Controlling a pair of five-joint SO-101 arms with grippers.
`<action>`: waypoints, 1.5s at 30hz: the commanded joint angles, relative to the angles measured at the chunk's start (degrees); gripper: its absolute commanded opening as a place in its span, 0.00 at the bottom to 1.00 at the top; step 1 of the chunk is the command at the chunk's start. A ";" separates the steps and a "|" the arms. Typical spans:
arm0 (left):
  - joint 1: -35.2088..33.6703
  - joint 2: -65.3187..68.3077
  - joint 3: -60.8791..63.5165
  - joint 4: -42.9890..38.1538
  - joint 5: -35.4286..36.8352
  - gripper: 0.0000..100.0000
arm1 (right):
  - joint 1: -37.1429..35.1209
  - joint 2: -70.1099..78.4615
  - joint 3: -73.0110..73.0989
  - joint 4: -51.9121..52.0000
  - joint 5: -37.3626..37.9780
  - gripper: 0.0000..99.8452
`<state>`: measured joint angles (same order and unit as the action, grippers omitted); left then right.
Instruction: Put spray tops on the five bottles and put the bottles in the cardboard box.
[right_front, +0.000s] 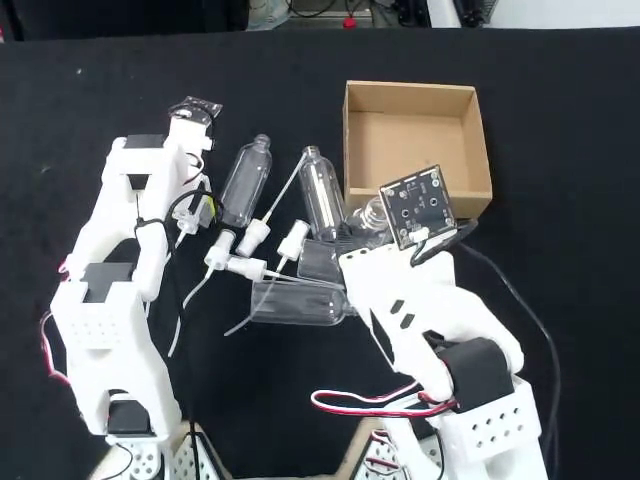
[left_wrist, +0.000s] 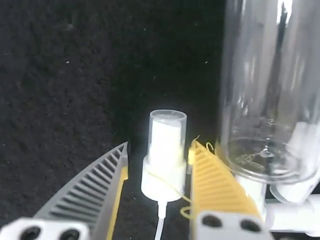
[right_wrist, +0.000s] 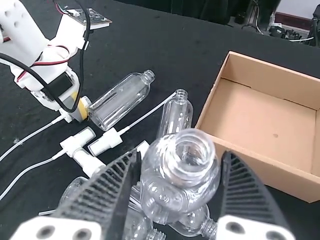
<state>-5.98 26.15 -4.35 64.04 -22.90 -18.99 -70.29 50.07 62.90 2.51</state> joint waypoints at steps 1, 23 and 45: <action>-0.04 -0.88 -0.48 0.88 -0.09 0.12 | 0.97 -1.01 0.13 -1.32 -0.18 0.23; -4.53 -24.18 -6.29 35.96 0.00 0.08 | 0.70 -1.01 0.92 -1.49 -0.18 0.23; 9.80 -70.86 38.46 -17.23 12.04 0.08 | -12.04 -1.10 11.91 -13.27 -0.18 0.23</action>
<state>-1.05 -37.67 30.81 56.31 -11.56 -27.69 -70.29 61.05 54.11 2.51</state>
